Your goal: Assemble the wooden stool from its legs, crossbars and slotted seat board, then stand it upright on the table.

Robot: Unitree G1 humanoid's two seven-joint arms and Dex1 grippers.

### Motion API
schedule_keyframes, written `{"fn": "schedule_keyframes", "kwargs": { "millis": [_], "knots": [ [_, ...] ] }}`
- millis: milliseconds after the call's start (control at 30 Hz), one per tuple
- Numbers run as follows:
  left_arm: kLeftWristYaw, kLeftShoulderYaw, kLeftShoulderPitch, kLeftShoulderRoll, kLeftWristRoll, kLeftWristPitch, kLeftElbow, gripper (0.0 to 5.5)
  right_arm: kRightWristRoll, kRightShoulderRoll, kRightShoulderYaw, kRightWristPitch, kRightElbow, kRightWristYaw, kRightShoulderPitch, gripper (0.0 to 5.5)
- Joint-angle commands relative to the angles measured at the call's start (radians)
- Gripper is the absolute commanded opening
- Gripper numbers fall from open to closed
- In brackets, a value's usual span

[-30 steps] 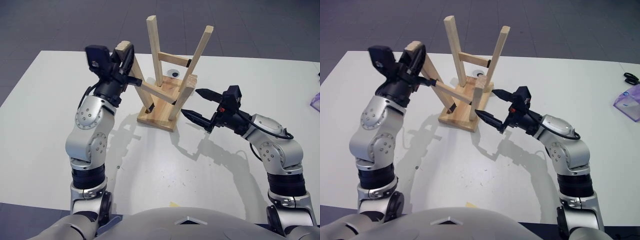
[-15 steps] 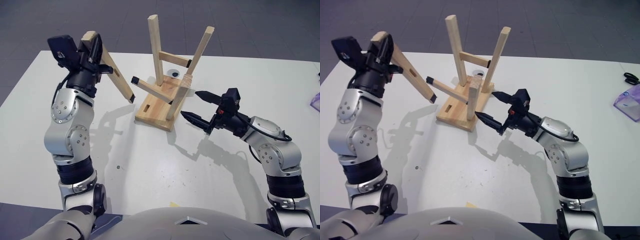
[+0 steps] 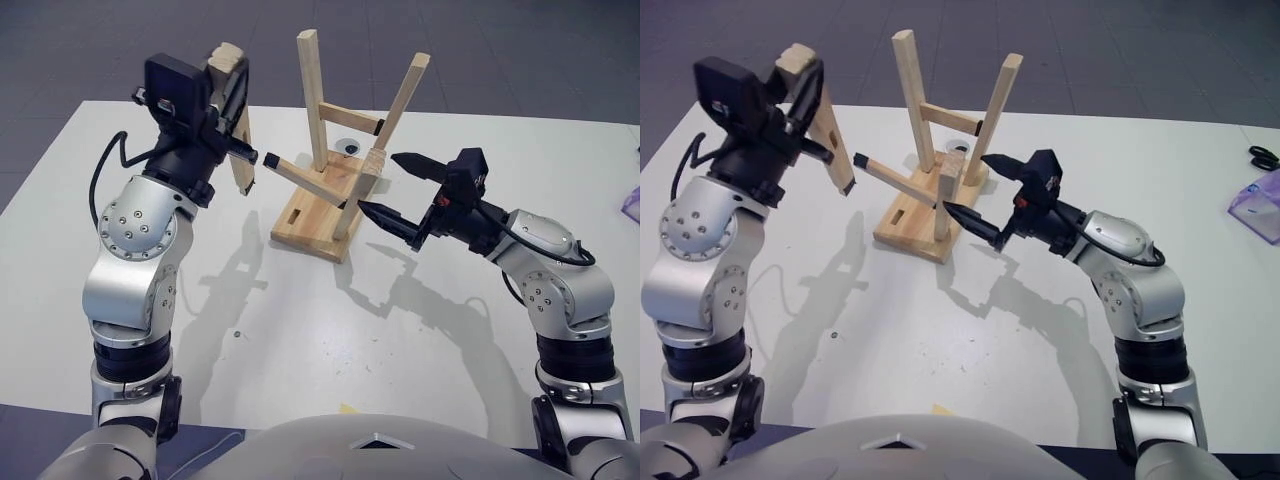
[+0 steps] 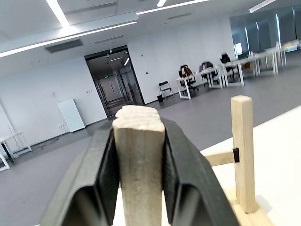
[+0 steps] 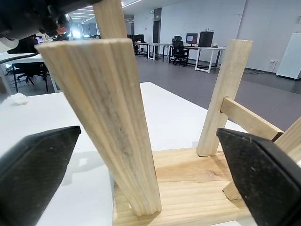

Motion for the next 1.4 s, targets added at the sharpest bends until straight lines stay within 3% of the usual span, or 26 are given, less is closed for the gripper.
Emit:
{"fn": "schedule_keyframes", "kwargs": {
  "millis": [33, 133, 267, 533, 833, 1067, 1200, 1400],
  "knots": [
    [-0.020, -0.022, -0.001, 0.002, 0.042, -0.014, 0.006, 1.03, 0.055, 0.004, -0.011, 0.041, -0.027, 0.004, -0.032, 5.19],
    [-0.036, -0.030, 0.001, 0.006, 0.059, -0.021, 0.014, 1.03, 0.060, -0.006, -0.005, 0.044, -0.027, 0.016, -0.039, 4.84],
    [-0.042, -0.008, 0.007, -0.027, 0.028, -0.002, 0.011, 1.03, 0.054, -0.003, -0.002, 0.044, -0.026, 0.008, -0.042, 5.36],
    [-0.081, 0.076, -0.028, -0.059, -0.085, 0.017, 0.012, 1.03, 0.045, 0.001, 0.018, 0.064, -0.035, -0.016, -0.058, 5.40],
    [-0.149, 0.081, -0.084, -0.034, -0.107, 0.014, 0.060, 1.03, 0.028, 0.017, 0.068, 0.106, -0.036, -0.046, -0.058, 4.01],
    [-0.130, 0.161, -0.072, -0.084, -0.217, 0.080, 0.056, 1.03, 0.035, 0.023, 0.056, 0.118, -0.072, -0.077, -0.037, 2.85],
    [-0.147, 0.170, -0.044, -0.057, -0.225, 0.086, 0.058, 1.03, 0.021, 0.028, 0.062, 0.109, -0.079, -0.096, -0.028, 2.28],
    [-0.163, 0.127, -0.020, -0.028, -0.186, 0.071, 0.041, 1.03, -0.003, 0.045, 0.071, 0.094, -0.078, -0.115, -0.022, 2.24]
  ]
}}
